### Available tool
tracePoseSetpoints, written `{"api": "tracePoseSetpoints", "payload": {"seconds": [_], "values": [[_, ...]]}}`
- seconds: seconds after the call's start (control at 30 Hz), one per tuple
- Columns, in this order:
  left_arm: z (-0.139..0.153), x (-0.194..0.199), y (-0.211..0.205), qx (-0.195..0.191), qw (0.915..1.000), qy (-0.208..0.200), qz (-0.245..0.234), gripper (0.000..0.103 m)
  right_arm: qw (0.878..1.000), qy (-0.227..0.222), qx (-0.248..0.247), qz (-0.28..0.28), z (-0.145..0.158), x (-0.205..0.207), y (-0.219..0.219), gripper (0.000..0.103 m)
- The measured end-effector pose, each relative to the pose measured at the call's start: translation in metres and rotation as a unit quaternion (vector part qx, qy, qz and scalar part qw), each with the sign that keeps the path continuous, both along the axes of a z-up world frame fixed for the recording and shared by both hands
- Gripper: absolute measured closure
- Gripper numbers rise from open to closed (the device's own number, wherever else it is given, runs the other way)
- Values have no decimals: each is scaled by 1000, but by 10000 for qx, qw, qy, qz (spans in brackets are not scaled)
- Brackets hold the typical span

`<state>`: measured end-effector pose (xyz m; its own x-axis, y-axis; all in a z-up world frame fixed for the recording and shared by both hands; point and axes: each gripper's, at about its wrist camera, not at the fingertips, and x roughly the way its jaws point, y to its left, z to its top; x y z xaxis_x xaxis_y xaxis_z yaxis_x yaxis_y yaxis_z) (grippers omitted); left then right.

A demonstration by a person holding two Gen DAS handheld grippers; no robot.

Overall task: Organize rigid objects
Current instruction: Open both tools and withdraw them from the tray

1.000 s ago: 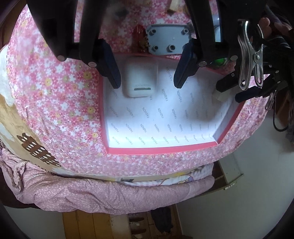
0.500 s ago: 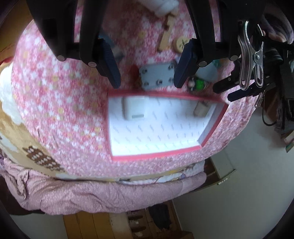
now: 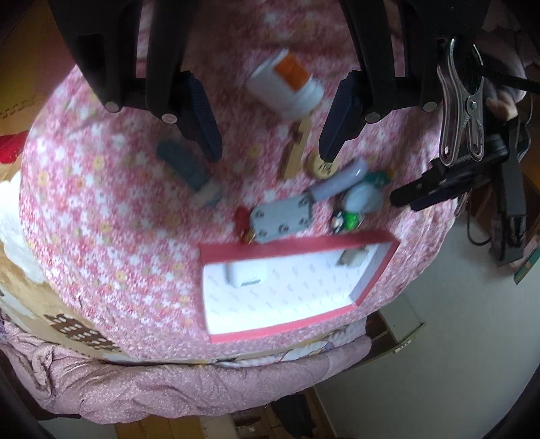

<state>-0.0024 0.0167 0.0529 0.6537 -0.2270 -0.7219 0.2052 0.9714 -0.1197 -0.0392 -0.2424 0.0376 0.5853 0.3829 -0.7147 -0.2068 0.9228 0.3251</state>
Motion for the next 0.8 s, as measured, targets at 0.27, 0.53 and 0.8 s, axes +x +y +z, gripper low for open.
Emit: {"api": "tracePoseSetpoints", "payload": {"seconds": [0.27,0.53,0.8], "values": [[-1,-8,-4,49,9999,-37,-104,30,9994,198,37,297,-7,-21,10,42],[-8,-13,-11,116,9997,10,-223,30,9971,58,-672,340,-19,-25,27,42],[-15,-5,-17,95,9991,132,-382,30,9937,89,-1052,365,-40,-23,33,44]]}}
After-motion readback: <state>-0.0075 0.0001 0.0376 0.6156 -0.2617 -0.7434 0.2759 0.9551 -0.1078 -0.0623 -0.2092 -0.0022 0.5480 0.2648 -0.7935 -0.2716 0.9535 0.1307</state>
